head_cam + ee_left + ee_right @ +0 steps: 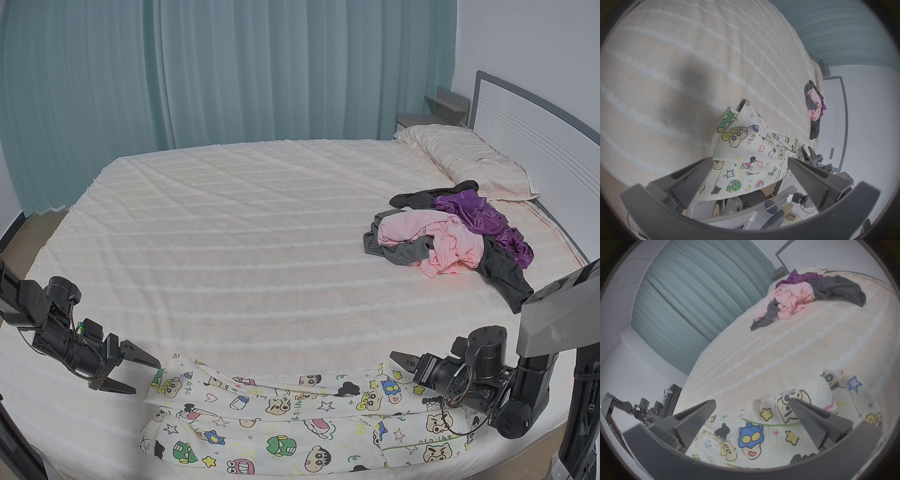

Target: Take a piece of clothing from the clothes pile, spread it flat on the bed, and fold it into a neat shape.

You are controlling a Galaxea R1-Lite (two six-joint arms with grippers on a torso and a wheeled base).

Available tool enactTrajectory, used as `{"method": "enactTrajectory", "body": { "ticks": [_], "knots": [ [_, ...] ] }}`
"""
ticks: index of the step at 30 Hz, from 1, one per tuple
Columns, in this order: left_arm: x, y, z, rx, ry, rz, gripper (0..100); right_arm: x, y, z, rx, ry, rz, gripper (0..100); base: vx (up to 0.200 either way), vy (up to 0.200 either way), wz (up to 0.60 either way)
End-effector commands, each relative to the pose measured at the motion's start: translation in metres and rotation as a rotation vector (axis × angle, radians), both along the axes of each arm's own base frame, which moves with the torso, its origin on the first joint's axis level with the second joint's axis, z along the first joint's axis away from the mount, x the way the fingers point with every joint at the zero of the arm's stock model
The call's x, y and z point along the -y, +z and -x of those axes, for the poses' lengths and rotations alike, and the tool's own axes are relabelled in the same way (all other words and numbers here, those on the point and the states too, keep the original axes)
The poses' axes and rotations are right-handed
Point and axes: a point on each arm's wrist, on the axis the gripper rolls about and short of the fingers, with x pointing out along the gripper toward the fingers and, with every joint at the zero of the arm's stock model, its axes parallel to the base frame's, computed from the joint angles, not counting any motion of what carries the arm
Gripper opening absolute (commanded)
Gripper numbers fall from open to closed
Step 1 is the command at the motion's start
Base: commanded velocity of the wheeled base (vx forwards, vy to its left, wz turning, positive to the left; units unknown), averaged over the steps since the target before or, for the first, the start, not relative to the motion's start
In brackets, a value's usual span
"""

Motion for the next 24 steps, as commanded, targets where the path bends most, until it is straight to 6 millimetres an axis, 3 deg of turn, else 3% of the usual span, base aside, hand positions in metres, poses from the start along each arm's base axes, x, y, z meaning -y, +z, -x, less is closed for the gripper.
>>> {"method": "enactTrajectory", "body": {
  "ticks": [1,11,15,24],
  "knots": [
    [0.002,0.000,0.000,-0.003,-0.007,0.001,100,-0.007,-0.022,-0.001,-0.054,0.005,0.017,100,0.000,0.000,0.00],
    [0.007,0.001,-0.001,-0.016,0.006,0.012,100,-0.003,-0.014,-0.004,-0.025,-0.015,0.006,100,0.000,0.000,0.00],
    [0.007,0.001,-0.001,-0.016,0.004,0.012,100,0.010,-0.013,-0.004,-0.036,-0.059,0.010,100,0.000,0.000,0.00],
    [0.007,0.002,-0.001,-0.014,0.004,0.011,100,0.038,-0.032,0.005,-0.143,-0.139,0.058,100,0.000,0.000,0.00]
  ]
}}
